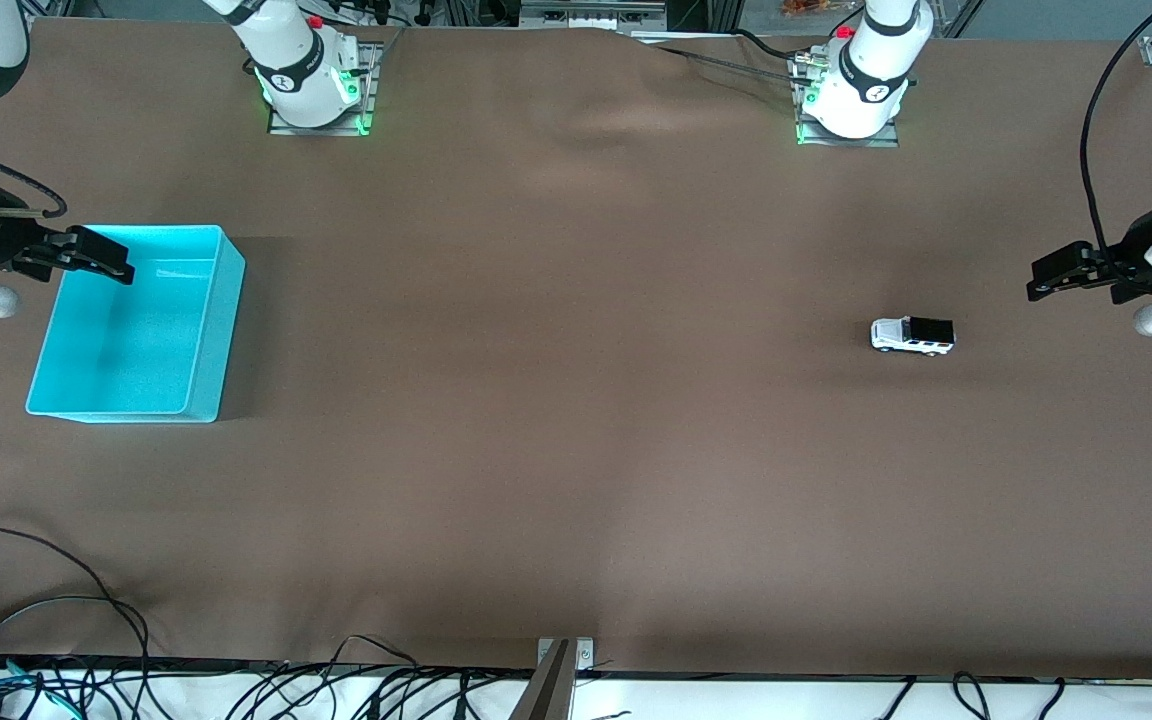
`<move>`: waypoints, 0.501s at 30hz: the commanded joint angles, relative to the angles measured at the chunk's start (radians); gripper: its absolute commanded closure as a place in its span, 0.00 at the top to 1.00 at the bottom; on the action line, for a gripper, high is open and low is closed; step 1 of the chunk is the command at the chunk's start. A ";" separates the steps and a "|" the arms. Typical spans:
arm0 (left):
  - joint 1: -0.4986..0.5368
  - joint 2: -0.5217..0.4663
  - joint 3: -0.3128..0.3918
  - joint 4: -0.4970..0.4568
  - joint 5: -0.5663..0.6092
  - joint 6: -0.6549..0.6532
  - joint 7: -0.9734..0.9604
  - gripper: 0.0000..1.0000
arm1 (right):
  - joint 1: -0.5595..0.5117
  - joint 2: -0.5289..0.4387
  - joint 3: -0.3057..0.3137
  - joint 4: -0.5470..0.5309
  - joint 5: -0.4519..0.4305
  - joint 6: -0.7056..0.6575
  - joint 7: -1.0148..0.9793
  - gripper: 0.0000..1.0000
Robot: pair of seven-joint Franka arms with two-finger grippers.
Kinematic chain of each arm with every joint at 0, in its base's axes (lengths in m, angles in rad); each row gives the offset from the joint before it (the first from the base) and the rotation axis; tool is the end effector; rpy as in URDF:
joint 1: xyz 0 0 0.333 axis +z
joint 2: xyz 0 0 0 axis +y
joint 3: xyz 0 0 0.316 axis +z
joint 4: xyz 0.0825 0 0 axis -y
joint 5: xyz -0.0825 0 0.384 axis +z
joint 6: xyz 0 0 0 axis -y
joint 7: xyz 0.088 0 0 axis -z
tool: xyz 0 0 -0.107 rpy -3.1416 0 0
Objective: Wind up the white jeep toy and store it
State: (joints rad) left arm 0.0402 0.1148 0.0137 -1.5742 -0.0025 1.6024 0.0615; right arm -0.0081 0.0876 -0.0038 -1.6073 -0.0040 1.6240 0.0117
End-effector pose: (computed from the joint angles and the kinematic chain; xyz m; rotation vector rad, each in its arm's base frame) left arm 0.5868 0.0310 0.5599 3.1327 -0.0116 -0.1354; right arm 0.5812 -0.0072 0.5619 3.1351 -0.0364 -0.1112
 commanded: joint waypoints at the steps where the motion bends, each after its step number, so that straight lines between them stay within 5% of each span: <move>1: 0.006 0.005 -0.003 -0.009 0.004 -0.018 -0.089 1.00 | -0.003 0.011 -0.002 0.023 0.018 -0.003 0.002 1.00; 15: 0.003 0.025 -0.006 -0.050 0.004 -0.019 -0.593 1.00 | -0.003 0.011 -0.002 0.023 0.018 -0.003 0.002 1.00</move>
State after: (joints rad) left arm 0.0416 0.1392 0.0127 -1.6085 -0.0025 1.5913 -0.3707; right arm -0.0081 0.0876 -0.0038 -1.6073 -0.0040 1.6243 0.0117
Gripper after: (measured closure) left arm 0.000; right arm 0.000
